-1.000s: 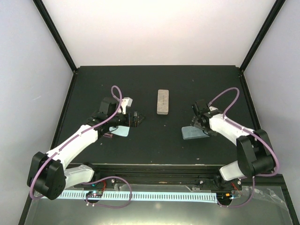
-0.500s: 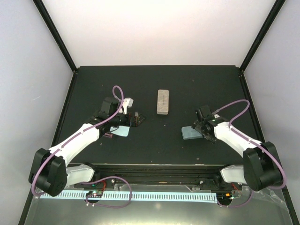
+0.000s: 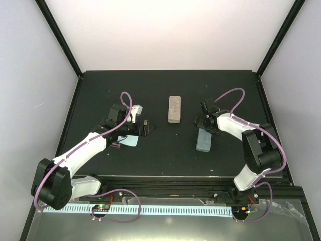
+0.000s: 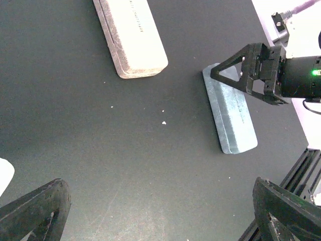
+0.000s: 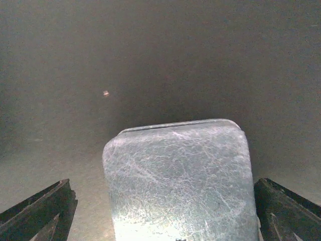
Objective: Organize the sunglasses
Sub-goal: Pick up the sunglasses case from the center of the board.
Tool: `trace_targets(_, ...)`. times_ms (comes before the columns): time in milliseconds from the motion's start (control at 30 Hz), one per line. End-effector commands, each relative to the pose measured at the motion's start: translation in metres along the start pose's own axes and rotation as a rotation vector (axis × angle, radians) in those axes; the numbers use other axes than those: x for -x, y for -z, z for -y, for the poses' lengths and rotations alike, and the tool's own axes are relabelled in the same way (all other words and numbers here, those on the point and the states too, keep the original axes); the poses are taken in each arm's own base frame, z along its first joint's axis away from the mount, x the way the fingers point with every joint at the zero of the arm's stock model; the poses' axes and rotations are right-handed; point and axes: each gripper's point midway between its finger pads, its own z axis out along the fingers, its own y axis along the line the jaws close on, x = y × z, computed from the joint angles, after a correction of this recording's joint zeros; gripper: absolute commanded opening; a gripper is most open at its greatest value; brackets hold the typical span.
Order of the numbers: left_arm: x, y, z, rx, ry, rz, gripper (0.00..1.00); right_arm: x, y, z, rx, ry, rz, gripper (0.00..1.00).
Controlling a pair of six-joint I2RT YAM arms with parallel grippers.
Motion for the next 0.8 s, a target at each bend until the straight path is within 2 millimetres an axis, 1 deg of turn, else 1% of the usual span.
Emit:
trace_targets(0,0.009,0.001,0.008,-0.012,-0.013,0.010,0.99,-0.002,0.002,-0.027,0.117,0.188,-0.015,0.95)
trace_targets(100,0.009,-0.001,0.008,-0.017,-0.007,0.008,0.99,-0.014,0.004,-0.029,0.100,0.263,-0.037,0.87)
trace_targets(167,0.008,-0.003,0.008,-0.022,-0.003,0.002,0.99,-0.023,0.003,-0.024,0.058,0.300,-0.049,0.86)
trace_targets(300,0.007,-0.005,0.009,-0.028,-0.002,-0.002,0.99,-0.032,0.007,0.002,-0.090,0.333,-0.039,0.87)
trace_targets(400,0.005,-0.007,0.010,-0.030,-0.003,-0.008,0.99,-0.042,0.013,0.015,-0.139,0.351,-0.041,0.87)
trace_targets(500,0.004,-0.009,0.010,-0.032,-0.001,-0.010,0.99,-0.058,0.015,0.016,-0.129,0.385,-0.067,0.85)
trace_targets(600,0.003,-0.012,0.012,-0.039,0.000,-0.015,0.99,-0.070,0.016,0.014,-0.109,0.414,-0.097,0.78)
trace_targets(667,0.003,-0.013,0.013,-0.045,0.001,-0.020,0.99,-0.071,0.015,0.014,-0.104,0.420,-0.104,0.71)
trace_targets(767,0.001,-0.015,0.014,-0.048,0.001,-0.026,0.99,-0.068,0.019,0.011,-0.098,0.426,-0.095,0.64)
